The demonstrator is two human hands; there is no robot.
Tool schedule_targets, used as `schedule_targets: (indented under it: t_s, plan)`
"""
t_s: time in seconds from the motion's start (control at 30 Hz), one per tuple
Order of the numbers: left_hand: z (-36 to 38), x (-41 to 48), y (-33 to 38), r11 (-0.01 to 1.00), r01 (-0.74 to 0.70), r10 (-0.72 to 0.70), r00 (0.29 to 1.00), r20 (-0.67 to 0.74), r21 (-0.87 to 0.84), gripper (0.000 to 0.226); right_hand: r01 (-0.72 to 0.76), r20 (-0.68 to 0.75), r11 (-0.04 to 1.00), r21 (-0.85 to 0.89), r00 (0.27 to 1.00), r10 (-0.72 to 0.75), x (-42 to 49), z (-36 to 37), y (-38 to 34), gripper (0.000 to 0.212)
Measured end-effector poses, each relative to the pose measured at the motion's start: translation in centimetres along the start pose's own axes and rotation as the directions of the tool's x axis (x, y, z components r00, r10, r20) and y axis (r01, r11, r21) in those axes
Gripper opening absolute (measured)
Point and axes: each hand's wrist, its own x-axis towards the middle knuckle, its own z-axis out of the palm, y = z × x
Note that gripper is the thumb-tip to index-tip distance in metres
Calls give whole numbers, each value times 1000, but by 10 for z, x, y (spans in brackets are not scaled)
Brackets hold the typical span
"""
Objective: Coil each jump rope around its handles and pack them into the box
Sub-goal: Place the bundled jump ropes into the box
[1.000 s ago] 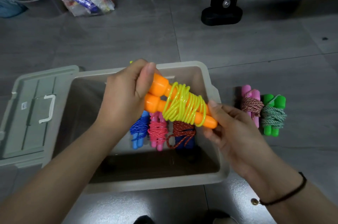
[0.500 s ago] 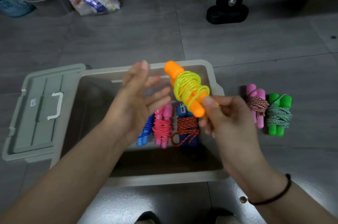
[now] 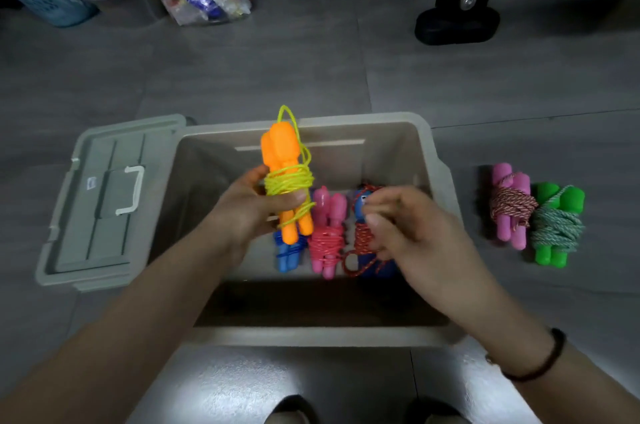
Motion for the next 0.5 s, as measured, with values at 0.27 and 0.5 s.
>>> schedule_targets:
  t_s: [0.27,0.5]
  plan:
    - [-64,50,-61,597,269,-109,961,-256,756,70,102,-261,994,-43,959,-109,-5,-36,11,24]
    - [-46,54,-71,427,225,-50,973,-225,876,60,116,-315,993,17,943,-105,-7,-42,21,31]
